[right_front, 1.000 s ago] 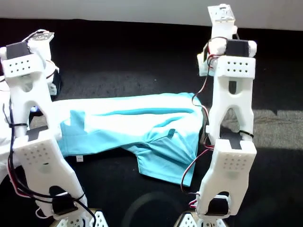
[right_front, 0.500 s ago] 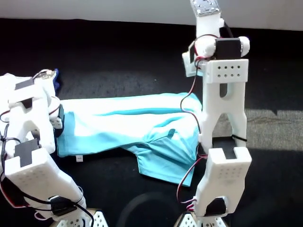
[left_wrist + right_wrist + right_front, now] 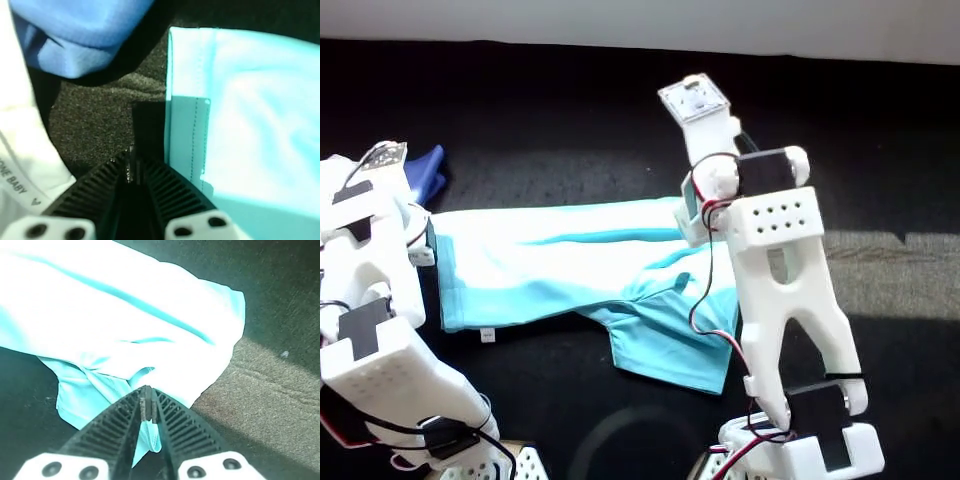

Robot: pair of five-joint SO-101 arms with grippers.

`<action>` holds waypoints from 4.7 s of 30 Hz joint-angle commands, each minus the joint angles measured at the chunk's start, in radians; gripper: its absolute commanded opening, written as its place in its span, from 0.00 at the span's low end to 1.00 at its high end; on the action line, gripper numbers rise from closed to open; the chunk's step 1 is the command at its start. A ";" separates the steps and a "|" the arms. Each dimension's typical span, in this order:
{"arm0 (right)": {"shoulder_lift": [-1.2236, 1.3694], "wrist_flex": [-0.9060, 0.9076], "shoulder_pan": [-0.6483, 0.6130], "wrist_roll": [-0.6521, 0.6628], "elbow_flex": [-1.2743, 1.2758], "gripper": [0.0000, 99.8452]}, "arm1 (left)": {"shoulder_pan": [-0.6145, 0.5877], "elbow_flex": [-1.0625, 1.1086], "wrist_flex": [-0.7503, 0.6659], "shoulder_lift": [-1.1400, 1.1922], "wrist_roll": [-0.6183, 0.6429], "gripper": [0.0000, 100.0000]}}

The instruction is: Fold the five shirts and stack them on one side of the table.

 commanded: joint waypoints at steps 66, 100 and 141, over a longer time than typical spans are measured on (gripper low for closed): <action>0.062 -0.341 -0.262 0.032 0.555 0.06 | 0.039 0.516 -0.233 -0.331 -0.002 0.01; -0.231 -0.196 -0.464 0.035 0.674 0.16 | 0.039 0.516 -0.233 -0.331 -0.002 0.01; -0.271 -0.127 -0.182 0.204 0.720 0.01 | 0.007 0.516 -0.229 -0.331 -0.002 0.01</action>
